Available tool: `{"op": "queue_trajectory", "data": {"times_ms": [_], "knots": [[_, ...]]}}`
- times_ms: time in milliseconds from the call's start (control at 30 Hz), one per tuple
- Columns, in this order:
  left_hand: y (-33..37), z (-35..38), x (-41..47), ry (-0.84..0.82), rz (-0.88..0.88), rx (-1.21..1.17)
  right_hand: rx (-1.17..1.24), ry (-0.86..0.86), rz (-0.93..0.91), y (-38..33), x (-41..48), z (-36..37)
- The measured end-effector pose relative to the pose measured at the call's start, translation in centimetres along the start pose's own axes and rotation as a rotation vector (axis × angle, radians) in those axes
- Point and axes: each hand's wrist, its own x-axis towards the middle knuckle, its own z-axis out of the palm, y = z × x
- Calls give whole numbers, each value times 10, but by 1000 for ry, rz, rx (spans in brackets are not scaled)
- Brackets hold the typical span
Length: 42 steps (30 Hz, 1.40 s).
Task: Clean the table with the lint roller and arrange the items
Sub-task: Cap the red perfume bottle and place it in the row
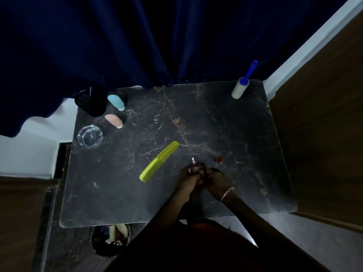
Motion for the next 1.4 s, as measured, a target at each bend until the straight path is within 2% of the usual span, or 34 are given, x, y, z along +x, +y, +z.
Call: {"op": "queue_trajectory", "data": {"times_ms": [100,167,300,433,667,800,967,1200,1333,1400], "knots": [[0,-3,-7,25,-3,-61,-11,-74,-119,2,-5,-10],[-1,-10,-16,7,-2,-105,41,-22,-153,9,-3,-19],[-2,-30,-34,-24,-52,-193,43,241,-70,21,8,-33],[-5,-43,-49,-13,-78,-182,102,327,21,37,32,-31],[-8,-48,-59,11,-24,-122,180,319,160,39,52,-22],[-8,-50,-64,13,-12,-112,268,303,191,70,75,-1],[-2,-54,-67,-34,-2,-107,440,357,177,27,35,-30],[31,-94,-101,-132,120,-74,644,290,-83,-50,-20,-55],[58,-124,-138,-173,226,-27,821,164,-279,-103,-49,-70],[70,-140,-154,-198,283,-14,802,106,-363,-127,-58,-75]]}}
